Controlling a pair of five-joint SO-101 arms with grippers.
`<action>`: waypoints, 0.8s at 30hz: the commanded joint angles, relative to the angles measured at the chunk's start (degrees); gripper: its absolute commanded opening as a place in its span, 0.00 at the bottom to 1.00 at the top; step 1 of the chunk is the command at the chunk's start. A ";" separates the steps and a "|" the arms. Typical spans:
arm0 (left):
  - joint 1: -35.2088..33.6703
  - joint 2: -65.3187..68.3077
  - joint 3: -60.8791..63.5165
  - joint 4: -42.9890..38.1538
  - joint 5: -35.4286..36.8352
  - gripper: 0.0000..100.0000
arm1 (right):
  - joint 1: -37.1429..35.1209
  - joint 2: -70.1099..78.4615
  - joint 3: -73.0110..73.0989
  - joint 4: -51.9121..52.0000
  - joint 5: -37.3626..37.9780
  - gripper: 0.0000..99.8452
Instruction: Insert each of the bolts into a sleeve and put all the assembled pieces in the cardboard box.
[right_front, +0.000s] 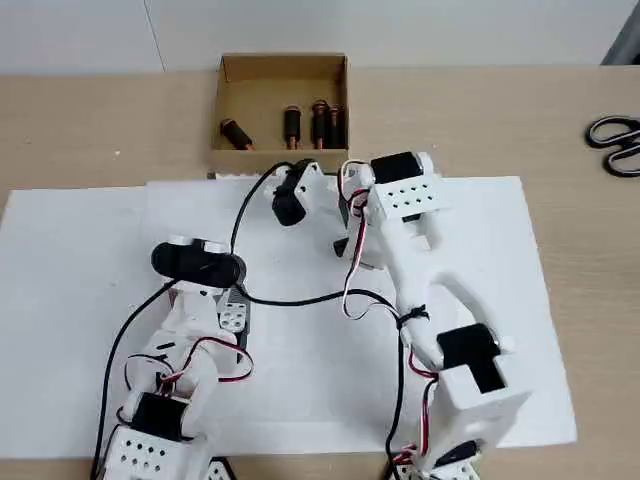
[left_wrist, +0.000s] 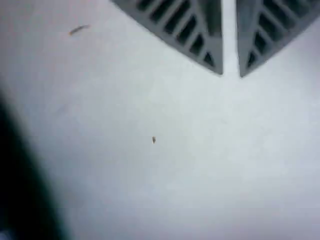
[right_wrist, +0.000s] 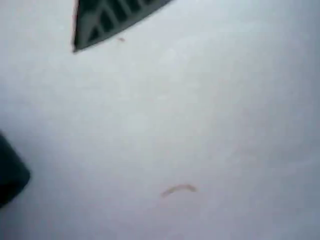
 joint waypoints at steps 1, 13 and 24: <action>-0.18 -0.53 -0.31 -1.05 -0.18 0.01 | 0.40 -0.13 -2.20 -1.63 3.16 0.19; -0.18 -0.53 -0.31 -1.05 -0.18 0.01 | 0.13 3.21 -2.29 -7.78 9.23 0.19; -0.18 -0.53 -0.31 -1.05 -0.18 0.01 | -1.63 9.10 -2.90 -12.00 9.41 0.18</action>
